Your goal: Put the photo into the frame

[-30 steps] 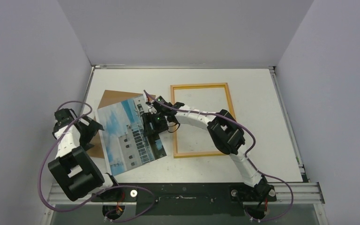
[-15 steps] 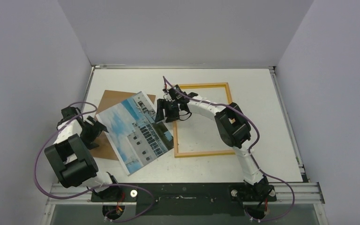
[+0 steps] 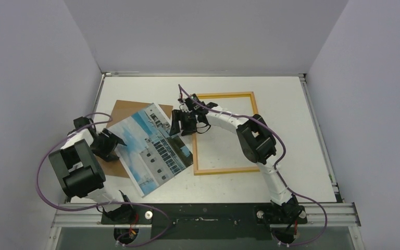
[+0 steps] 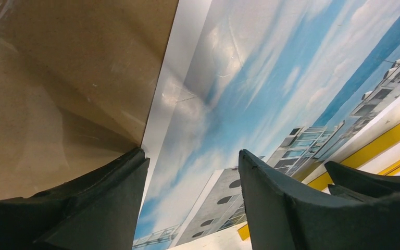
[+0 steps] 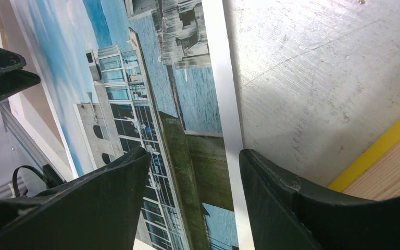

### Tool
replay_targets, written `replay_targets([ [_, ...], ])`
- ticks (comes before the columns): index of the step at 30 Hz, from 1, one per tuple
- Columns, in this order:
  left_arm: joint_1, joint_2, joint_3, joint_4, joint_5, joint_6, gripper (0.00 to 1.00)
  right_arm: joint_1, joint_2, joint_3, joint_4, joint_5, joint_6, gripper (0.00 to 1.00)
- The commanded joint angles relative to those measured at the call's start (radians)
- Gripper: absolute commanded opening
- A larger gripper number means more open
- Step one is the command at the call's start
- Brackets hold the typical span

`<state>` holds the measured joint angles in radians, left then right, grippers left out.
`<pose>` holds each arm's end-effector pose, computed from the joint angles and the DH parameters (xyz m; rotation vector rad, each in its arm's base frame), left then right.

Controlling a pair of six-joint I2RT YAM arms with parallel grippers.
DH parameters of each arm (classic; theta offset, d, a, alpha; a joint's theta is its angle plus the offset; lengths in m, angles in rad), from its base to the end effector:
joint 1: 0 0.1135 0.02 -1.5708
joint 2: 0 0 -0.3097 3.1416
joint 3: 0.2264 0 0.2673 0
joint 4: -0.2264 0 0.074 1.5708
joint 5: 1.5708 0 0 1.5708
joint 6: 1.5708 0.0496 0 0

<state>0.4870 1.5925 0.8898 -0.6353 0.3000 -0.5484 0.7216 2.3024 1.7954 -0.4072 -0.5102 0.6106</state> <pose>0.2652 0.1238 0.1825 -1.3839 2.5330 -0.4463 0.4009 0.3850 0.1770 -0.3908 2.6937 1.1266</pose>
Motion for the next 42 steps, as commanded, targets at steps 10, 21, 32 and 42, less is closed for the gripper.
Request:
replay_targets([
  [10, -0.035, 0.133, 0.058, 0.27, 0.097, -0.028, 0.64, 0.014, -0.153, -0.005, -0.03, 0.153, -0.105, 0.66],
  [21, -0.075, 0.305, 0.294, 0.358, 0.043, -0.054, 0.64, 0.141, -0.261, -0.124, -0.116, 0.062, -0.256, 0.66],
  [32, -0.136, 0.06, 0.308, 0.14, -0.04, 0.022, 0.68, 0.274, -0.416, -0.395, -0.137, -0.004, -0.397, 0.48],
  [42, -0.163, -0.129, 0.229, -0.014, -0.058, 0.014, 0.72, 0.379, -0.332, -0.451, 0.038, 0.156, -0.288, 0.34],
])
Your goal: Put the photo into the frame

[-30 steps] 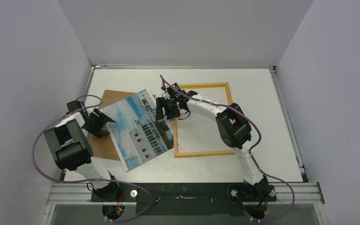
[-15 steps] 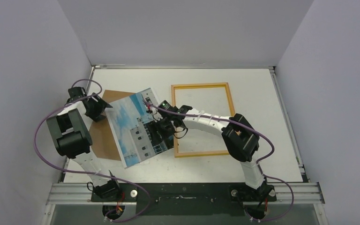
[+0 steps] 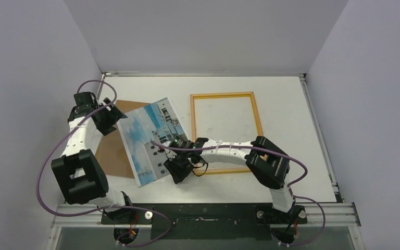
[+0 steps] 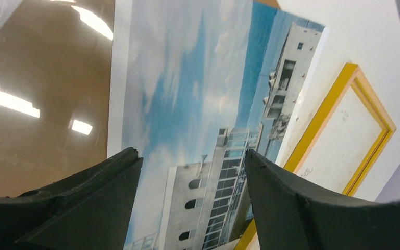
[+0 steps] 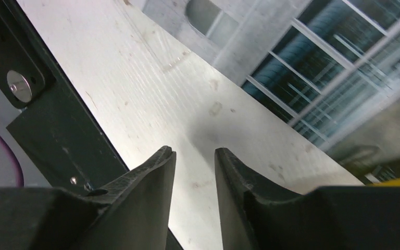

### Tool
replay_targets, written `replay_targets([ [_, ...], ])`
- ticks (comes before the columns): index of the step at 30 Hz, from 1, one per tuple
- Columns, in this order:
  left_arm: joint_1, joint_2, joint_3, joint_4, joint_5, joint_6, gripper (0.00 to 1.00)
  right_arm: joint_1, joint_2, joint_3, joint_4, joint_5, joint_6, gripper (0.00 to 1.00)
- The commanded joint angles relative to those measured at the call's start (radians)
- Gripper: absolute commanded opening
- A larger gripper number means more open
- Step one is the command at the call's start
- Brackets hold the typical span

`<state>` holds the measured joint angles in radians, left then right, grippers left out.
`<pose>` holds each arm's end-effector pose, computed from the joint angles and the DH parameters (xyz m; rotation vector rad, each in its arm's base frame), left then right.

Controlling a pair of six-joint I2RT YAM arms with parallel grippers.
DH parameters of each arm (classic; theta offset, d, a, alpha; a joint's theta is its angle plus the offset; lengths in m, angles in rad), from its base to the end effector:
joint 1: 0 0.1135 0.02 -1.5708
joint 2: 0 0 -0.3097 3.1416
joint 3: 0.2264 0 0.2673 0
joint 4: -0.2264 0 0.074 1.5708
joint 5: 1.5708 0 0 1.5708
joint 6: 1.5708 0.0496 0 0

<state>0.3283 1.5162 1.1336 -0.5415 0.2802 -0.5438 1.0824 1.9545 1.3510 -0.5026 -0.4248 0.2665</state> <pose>0.3267 0.0968 0.2841 -0.9465 2.3104 -0.4396 0.1874 0.3963 0.1957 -1.2868 2.6042 0.9173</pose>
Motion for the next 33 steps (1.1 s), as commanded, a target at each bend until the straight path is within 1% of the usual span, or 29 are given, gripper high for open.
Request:
replay_targets([
  [1, -0.001, -0.059, -0.011, -0.133, -0.046, 0.002, 0.72, 0.02, 0.024, -0.001, 0.149, 0.071, 0.065, 0.33],
  [6, 0.02, -0.055, 0.008, -0.212, -0.017, -0.012, 0.74, 0.032, 0.067, 0.02, 0.193, 0.089, 0.088, 0.32],
  [9, 0.021, -0.055, 0.009, -0.217, 0.004, -0.018, 0.73, 0.033, 0.096, 0.019, 0.206, 0.099, 0.096, 0.31],
  [13, 0.021, -0.054, 0.005, -0.221, 0.038, -0.025, 0.74, 0.033, 0.129, 0.014, 0.24, 0.157, 0.125, 0.32],
  [18, 0.021, -0.058, -0.009, -0.238, 0.051, -0.021, 0.74, 0.03, 0.172, 0.024, 0.3, 0.212, 0.153, 0.34],
  [24, 0.022, -0.073, -0.045, -0.248, 0.053, -0.015, 0.74, 0.013, 0.206, 0.065, 0.323, 0.289, 0.2, 0.35],
  [27, 0.021, -0.073, -0.072, -0.238, 0.057, -0.015, 0.74, 0.006, 0.203, 0.074, 0.336, 0.3, 0.215, 0.38],
  [30, 0.019, -0.067, -0.108, -0.214, 0.078, -0.02, 0.74, 0.001, 0.189, 0.085, 0.341, 0.273, 0.24, 0.4],
  [32, 0.018, -0.062, -0.134, -0.203, 0.097, -0.023, 0.72, 0.0, 0.138, 0.058, 0.371, 0.232, 0.275, 0.44],
  [33, 0.018, -0.063, -0.143, -0.203, 0.099, -0.024, 0.7, -0.002, 0.1, 0.016, 0.407, 0.222, 0.311, 0.47],
])
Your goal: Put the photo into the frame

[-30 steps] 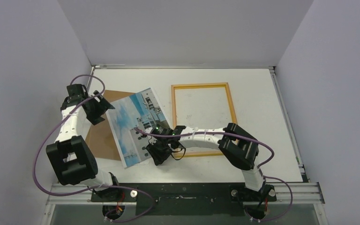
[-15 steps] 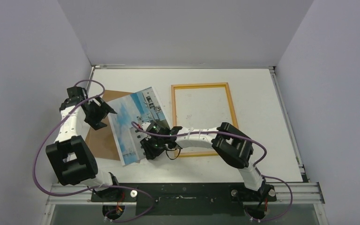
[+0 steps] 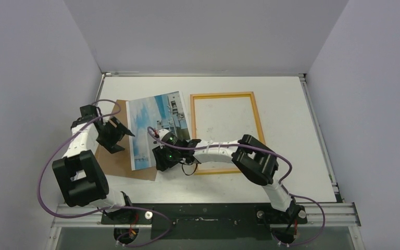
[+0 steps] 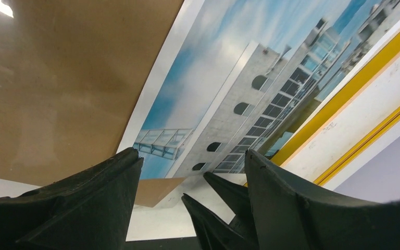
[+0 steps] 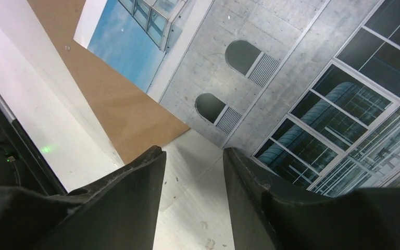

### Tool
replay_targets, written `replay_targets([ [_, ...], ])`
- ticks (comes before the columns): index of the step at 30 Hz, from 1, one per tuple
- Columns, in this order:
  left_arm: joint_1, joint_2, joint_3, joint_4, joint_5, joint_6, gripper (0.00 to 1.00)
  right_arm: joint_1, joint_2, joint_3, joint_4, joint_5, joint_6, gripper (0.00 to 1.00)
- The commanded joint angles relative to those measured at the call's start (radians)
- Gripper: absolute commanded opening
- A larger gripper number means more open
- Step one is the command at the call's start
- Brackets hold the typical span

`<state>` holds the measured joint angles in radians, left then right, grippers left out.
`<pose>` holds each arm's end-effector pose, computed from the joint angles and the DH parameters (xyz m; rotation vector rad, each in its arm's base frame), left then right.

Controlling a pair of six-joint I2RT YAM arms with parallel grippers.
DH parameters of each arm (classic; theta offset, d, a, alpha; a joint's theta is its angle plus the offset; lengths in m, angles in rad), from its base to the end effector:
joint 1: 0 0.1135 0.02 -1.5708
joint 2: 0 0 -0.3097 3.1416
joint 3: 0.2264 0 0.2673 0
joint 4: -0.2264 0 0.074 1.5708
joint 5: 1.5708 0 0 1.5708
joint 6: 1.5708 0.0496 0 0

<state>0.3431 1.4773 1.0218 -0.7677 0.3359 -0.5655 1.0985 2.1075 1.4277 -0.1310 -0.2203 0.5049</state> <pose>0.2810 0.0830 0.2475 -1.1489 2.5417 -0.5241 0.2192 0.4528 0.1739 -0.8715 2.4565 0.9476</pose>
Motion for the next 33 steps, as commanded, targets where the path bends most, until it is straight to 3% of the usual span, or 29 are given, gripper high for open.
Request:
replay_targets([
  [1, 0.002, -0.029, -0.044, 0.024, 0.044, -0.002, 0.68, -0.02, -0.097, -0.101, 0.076, 0.008, 0.111, 0.5],
  [8, -0.002, -0.087, -0.105, -0.026, -0.01, -0.003, 0.63, -0.028, -0.244, -0.309, 0.321, -0.05, 0.447, 0.6],
  [12, 0.0, -0.119, -0.149, -0.01, -0.091, -0.039, 0.58, -0.027, -0.218, -0.396, 0.48, -0.055, 0.619, 0.66],
  [17, 0.001, -0.106, -0.195, 0.024, -0.181, -0.065, 0.45, -0.009, -0.136, -0.428, 0.618, -0.039, 0.745, 0.67],
  [25, -0.004, -0.069, -0.24, 0.066, -0.294, -0.092, 0.14, 0.013, -0.101, -0.394, 0.454, 0.072, 0.836, 0.59],
  [33, -0.004, -0.012, -0.267, 0.056, -0.283, -0.116, 0.06, 0.022, -0.04, -0.415, 0.58, 0.045, 0.885, 0.62],
])
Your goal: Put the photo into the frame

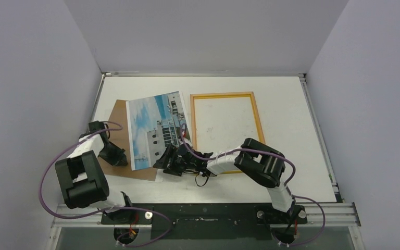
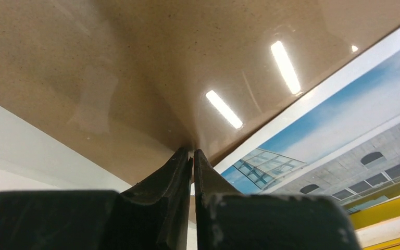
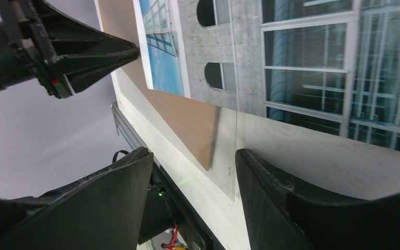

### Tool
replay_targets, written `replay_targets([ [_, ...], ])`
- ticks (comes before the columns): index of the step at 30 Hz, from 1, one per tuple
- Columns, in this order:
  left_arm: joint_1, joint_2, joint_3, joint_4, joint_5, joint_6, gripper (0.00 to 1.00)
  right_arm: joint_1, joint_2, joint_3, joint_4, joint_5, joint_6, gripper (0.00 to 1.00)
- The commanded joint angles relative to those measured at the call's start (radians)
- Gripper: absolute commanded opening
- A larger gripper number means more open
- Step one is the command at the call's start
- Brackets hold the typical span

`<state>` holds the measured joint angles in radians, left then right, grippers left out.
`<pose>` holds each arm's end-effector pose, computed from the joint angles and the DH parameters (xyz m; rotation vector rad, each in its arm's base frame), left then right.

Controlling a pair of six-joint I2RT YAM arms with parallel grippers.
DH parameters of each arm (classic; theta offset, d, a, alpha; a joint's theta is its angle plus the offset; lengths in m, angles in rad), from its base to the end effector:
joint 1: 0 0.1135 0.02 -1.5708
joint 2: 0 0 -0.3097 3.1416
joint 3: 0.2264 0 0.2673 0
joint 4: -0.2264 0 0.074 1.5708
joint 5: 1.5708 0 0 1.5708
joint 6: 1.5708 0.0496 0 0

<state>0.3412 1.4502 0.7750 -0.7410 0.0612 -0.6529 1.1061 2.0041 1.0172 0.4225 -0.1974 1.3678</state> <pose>0.2296 0.0783 0.1829 -1.4222 2.6366 -0.1266 0.1918 0.4042 0.1447 0.1998 2.6104 1.4444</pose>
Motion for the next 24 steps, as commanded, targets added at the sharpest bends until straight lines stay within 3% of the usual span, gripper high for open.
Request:
replay_targets([
  [1, -0.002, 0.017, -0.027, 0.035, 0.002, -0.033, 0.06, 0.017, 0.071, 0.002, 0.036, 0.017, 0.024, 0.62],
  [8, -0.002, 0.019, -0.044, 0.031, 0.009, -0.043, 0.01, 0.019, 0.062, -0.053, 0.205, 0.024, 0.106, 0.63],
  [14, -0.002, 0.018, -0.064, 0.032, 0.002, -0.054, 0.0, 0.022, -0.003, -0.005, -0.074, 0.106, 0.013, 0.64],
  [18, -0.003, 0.019, -0.073, 0.036, 0.014, -0.06, 0.0, 0.041, 0.027, 0.115, -0.369, 0.126, -0.019, 0.62],
  [24, -0.002, 0.033, -0.084, 0.039, 0.027, -0.072, 0.0, 0.062, 0.093, 0.159, -0.384, 0.082, 0.001, 0.6],
])
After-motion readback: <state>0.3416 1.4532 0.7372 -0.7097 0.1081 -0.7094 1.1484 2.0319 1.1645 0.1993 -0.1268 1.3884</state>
